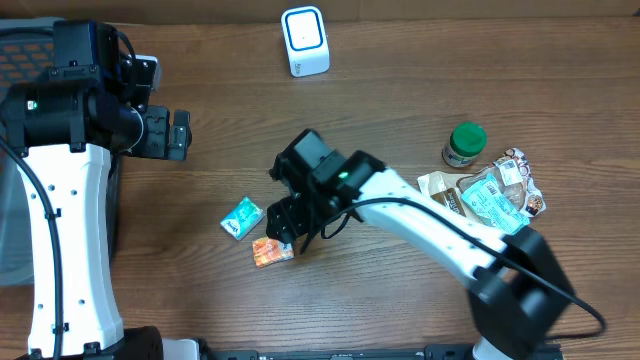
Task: Scan the item barcode
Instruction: 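Move the right gripper to the orange Kleenex pack and grasp it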
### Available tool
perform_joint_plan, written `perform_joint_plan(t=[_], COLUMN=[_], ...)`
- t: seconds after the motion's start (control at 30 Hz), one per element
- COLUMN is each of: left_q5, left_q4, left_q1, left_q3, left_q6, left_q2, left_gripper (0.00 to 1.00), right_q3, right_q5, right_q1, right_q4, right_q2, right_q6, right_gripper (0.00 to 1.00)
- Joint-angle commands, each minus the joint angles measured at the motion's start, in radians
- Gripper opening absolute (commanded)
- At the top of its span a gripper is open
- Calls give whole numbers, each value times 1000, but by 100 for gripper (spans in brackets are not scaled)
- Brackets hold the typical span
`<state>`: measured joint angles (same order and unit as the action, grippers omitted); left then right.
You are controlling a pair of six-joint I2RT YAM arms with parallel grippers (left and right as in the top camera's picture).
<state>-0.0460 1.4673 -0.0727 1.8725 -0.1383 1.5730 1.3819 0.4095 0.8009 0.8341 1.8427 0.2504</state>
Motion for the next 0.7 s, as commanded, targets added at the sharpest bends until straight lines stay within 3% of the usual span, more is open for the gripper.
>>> perform_joint_plan(t=[0.0, 0.23, 0.5, 0.67], left_q5=[-2, -2, -2, -2], left_q4=[-2, -2, -2, -2], left_q1=[1, 1, 1, 1], left_q3=[8, 8, 8, 8], left_q6=[-11, -11, -11, -11], left_q2=[3, 3, 3, 3], left_gripper=[99, 99, 100, 100], right_q3=[20, 20, 20, 20], right_q5=[-77, -93, -83, -84], right_q1=[8, 12, 44, 53], right_q4=[-13, -112, -115, -116], right_q2=[95, 207, 223, 223], right_q6=[-72, -108, -155, -154], right_gripper=[70, 52, 42, 20])
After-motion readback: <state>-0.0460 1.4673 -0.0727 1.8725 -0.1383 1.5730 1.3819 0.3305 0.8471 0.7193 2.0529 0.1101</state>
